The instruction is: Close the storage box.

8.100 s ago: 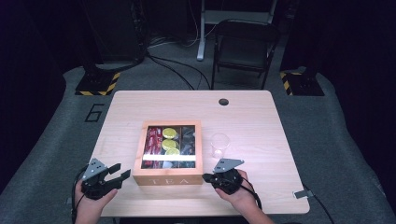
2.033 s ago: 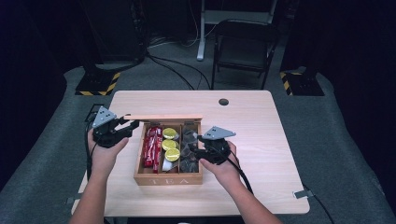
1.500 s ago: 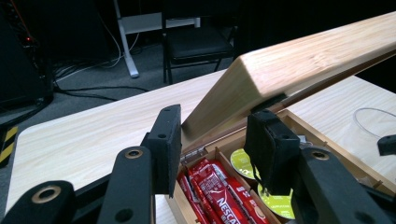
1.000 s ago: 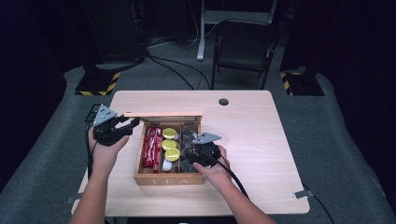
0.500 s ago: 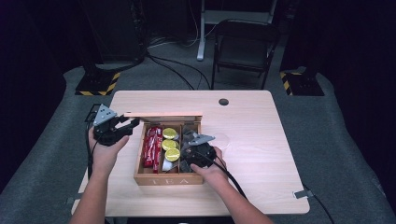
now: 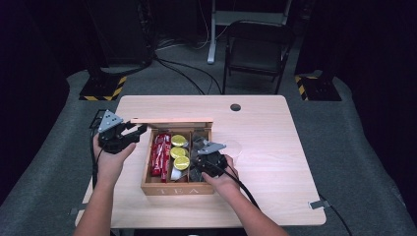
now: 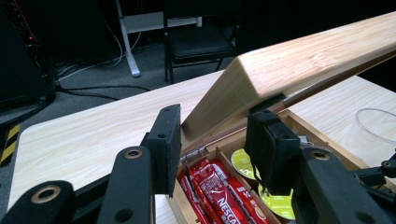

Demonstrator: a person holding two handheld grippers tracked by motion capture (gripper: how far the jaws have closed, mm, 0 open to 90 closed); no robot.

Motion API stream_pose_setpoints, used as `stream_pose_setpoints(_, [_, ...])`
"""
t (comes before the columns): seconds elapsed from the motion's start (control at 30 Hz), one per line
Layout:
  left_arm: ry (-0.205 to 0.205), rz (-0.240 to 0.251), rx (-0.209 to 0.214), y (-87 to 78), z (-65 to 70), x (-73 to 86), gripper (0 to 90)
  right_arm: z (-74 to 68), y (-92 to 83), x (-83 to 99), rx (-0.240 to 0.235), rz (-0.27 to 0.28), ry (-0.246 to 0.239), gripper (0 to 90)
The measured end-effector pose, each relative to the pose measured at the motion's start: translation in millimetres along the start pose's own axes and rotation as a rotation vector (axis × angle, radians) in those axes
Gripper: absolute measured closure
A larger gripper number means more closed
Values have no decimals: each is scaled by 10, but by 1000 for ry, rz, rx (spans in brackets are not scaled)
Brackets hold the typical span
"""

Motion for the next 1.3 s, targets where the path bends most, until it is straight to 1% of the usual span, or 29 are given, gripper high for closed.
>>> stream_pose_setpoints(0.1, [1,-3,2,-1,0,0,559,-2,-19,-25,-5,10,-3,728])
stream_pose_setpoints(0.17, [0,0,1,1,-1,-1,559,-1,-37,-54,-10,21,-21,728])
stream_pose_setpoints(0.2, [-1,2,1,2,-1,-1,559,-11,-48,-71,-2,25,-10,727])
stream_pose_setpoints(0.27, [-1,0,0,1,-2,-1,559,-10,-69,-95,-8,30,-22,726])
stream_pose_setpoints(0.37, [-2,0,2,2,-2,-1,559,-31,-103,-137,-3,45,-13,724])
stream_pose_setpoints(0.5, [-3,2,2,5,-5,-3,559,-54,-180,-222,-11,67,-32,722])
stream_pose_setpoints(0.53, [-3,2,2,5,-5,-3,559,-54,-180,-222,-11,67,-32,722])
stream_pose_setpoints(0.57, [-4,1,2,4,-5,-2,559,-65,-194,-235,-10,70,-21,721])
stream_pose_setpoints(0.63, [-6,0,5,3,-7,0,558,-64,-235,-265,-18,68,-26,721])
stream_pose_setpoints(0.7, [-6,1,5,3,-8,0,558,-65,-249,-276,-15,69,-21,721])
stream_pose_setpoints(0.73, [-6,4,6,6,-10,-1,558,-52,-277,-302,-16,78,-31,721])
stream_pose_setpoints(0.8, [-6,5,6,9,-12,-3,558,-53,-299,-311,-17,79,-26,721])
stream_pose_setpoints(0.87, [-4,4,4,9,-12,-3,558,-35,-342,-336,-17,89,-31,721])
stream_pose_setpoints(0.9, [-4,4,3,9,-12,-3,558,-30,-365,-346,-15,94,-23,722])
stream_pose_setpoints(1.0, [-4,6,0,11,-8,-3,558,18,-441,-375,0,107,-21,721])
stream_pose_setpoints(1.03, [-4,6,0,11,-6,-2,558,51,-465,-381,6,110,-28,722])
stream_pose_setpoints(1.1, [-1,5,0,8,-3,0,558,108,-515,-388,21,111,-26,721])
stream_pose_setpoints(1.13, [0,6,0,7,-3,2,558,147,-543,-389,28,108,-33,721])
stream_pose_setpoints(1.17, [0,4,1,4,-2,5,558,185,-566,-394,44,111,-25,722])
stream_pose_setpoints(1.2, [-3,4,3,2,-1,7,557,229,-590,-395,49,114,-31,722])
stream_pose_setpoints(1.27, [-3,5,4,0,-2,10,557,309,-647,-392,70,116,-14,722])
stream_pose_setpoints(1.3, [-2,5,4,0,-2,11,557,354,-669,-395,81,122,-14,722])
Point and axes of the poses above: each handheld gripper's, and its own axes: y roughly forward along the jaws, x roughly out of its underside, z roughly to its right, the point moved 9 cm from there along y, roughly forward along the jaws, and after that the axes turned 13 degrees about z, right-handed, at the moved point
